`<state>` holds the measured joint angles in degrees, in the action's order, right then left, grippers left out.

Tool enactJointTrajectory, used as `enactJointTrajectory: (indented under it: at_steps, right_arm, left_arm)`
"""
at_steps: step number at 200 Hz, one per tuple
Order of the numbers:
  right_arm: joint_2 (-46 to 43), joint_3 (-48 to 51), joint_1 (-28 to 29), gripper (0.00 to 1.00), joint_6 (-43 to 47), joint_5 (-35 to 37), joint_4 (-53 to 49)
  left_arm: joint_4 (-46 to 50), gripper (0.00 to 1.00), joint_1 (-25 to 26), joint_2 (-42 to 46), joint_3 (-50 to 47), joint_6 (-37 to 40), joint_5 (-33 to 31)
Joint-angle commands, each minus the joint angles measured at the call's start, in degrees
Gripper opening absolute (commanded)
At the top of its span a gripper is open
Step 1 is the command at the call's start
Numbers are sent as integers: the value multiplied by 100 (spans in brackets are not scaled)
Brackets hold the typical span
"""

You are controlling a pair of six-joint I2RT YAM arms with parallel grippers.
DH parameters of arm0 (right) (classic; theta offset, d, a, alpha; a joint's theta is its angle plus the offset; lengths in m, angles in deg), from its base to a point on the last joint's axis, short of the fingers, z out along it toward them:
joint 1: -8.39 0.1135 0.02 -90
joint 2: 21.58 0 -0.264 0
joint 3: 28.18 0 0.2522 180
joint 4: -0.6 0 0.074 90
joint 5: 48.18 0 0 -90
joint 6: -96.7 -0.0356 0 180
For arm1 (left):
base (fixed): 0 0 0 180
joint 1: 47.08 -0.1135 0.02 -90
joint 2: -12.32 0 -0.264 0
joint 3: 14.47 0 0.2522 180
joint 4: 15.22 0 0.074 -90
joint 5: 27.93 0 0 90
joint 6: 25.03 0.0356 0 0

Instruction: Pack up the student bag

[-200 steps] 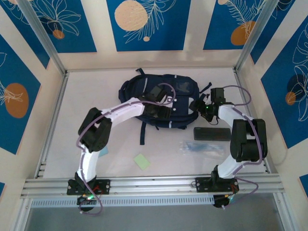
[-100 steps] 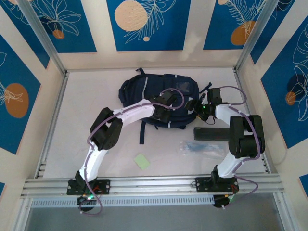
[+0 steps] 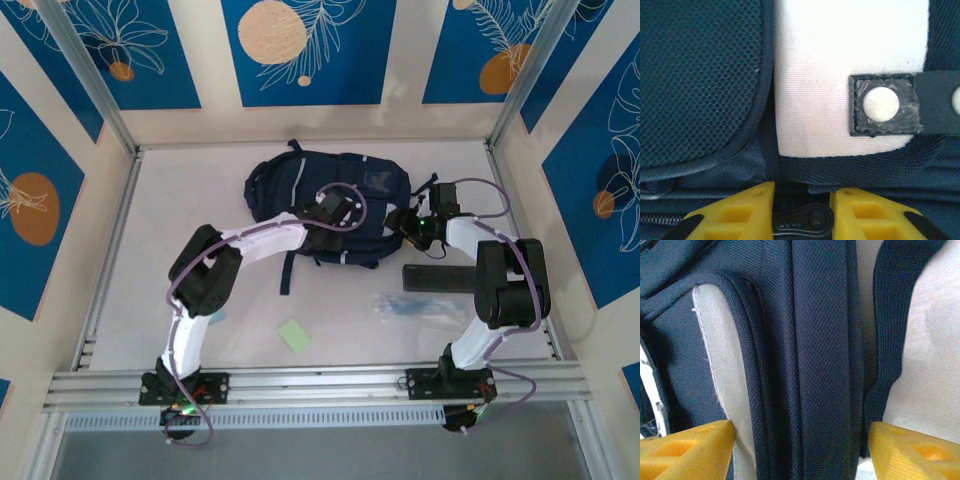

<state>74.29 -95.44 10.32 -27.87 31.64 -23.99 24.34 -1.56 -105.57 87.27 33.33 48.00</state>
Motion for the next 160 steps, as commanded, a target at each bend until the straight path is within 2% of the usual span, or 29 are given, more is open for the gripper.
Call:
enactJointTrajectory:
  at_steps: [1,75,102,125,143,160]
  right_arm:
    - [22,-61,3,70,82,-84,-24]
    - [72,-141,47,70,108,-46,-77]
    - [115,-161,60,70,90,-72,-69]
    - [121,-188,92,71,121,-65,-98]
    - [99,-196,107,71,152,-12,-138]
    - [91,-196,114,72,178,7,-147]
  left_arm:
    - [-163,28,-213,418,-293,-266,-553]
    - [75,27,-232,872,-592,56,-1048]
    - [117,29,-301,794,-660,94,-932]
    - [109,37,-315,706,-629,1,-564]
    - [66,49,-307,778,-671,-177,-332]
    - [-9,57,-310,860,-720,-315,-158]
